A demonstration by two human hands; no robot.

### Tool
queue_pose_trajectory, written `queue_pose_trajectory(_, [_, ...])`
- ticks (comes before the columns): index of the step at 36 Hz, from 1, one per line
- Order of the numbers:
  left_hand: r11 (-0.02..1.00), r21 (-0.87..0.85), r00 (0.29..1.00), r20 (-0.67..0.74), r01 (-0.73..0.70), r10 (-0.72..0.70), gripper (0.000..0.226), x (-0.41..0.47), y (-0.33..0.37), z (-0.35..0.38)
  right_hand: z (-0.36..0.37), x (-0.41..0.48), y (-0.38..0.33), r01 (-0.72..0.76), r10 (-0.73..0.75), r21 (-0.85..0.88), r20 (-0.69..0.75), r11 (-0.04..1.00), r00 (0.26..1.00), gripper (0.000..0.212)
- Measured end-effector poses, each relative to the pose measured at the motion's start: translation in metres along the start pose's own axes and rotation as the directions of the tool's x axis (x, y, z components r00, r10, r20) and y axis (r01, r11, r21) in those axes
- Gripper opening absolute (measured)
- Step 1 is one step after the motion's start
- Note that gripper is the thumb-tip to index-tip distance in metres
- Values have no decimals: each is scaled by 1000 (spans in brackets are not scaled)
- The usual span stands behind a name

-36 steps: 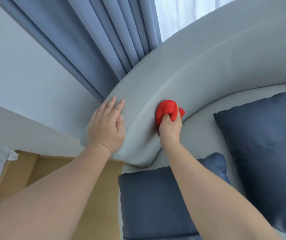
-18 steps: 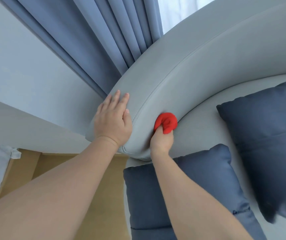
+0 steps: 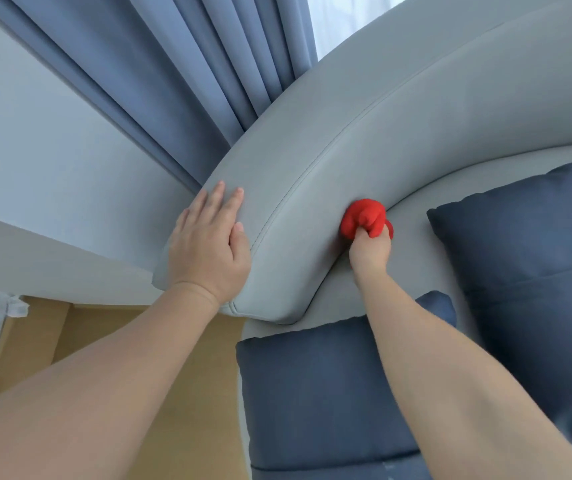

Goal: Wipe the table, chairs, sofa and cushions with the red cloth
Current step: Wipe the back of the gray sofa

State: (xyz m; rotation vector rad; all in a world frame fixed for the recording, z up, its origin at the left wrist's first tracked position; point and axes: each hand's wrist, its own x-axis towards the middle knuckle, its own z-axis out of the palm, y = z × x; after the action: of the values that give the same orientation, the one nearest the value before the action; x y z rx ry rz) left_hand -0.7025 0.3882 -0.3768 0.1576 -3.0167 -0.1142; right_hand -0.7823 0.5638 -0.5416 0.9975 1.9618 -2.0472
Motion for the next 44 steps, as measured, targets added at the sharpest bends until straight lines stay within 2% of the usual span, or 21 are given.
queue_pose_trajectory(5, [1000,-7,1000,2,5,-5,55,1,2,1,39,-6,29,-124,124,10,-21,992,992,27])
queue_pose_trajectory(10, [1000,10,1000,23,4,-5,56,2,-2,0,56,-60,45,-152,156,94,-33,984,987,24])
queue_pose_trajectory(14, [1000,23,999,35,5,-5,57,1,-2,-1,45,-100,50,-169,162,45,132,985,978,23])
queue_pose_trajectory(16, [1000,27,999,34,13,-14,57,0,-2,-2,32,-116,47,-203,174,96,244,975,954,19])
queue_pose_trajectory(18, [999,32,999,33,15,-17,57,-1,-2,-3,21,-125,42,-121,94,71,303,990,948,31])
queue_pose_trajectory(21, [999,36,999,32,6,-7,57,0,-1,-3,18,-133,21,46,-117,195,368,980,922,42])
queue_pose_trajectory(23, [999,37,1000,30,5,-6,57,0,-1,-2,25,-132,5,122,-198,233,340,965,919,47])
queue_pose_trajectory(26, [999,43,999,44,1,-3,58,-1,0,-2,35,-127,-20,116,-176,237,253,965,951,59])
queue_pose_trajectory(30, [998,65,996,85,7,-12,59,-2,0,-3,41,-105,-41,193,-218,192,121,962,968,61])
queue_pose_trajectory(37, [997,77,991,125,31,-41,59,-2,-1,-7,34,-29,-91,181,-188,276,-2,944,982,39])
queue_pose_trajectory(41, [996,80,991,121,39,-49,57,0,0,-6,8,43,-154,221,-176,271,-181,937,968,33])
queue_pose_trajectory(44, [995,81,990,128,52,-62,56,2,1,-5,-8,84,-179,271,-216,218,-244,938,945,37])
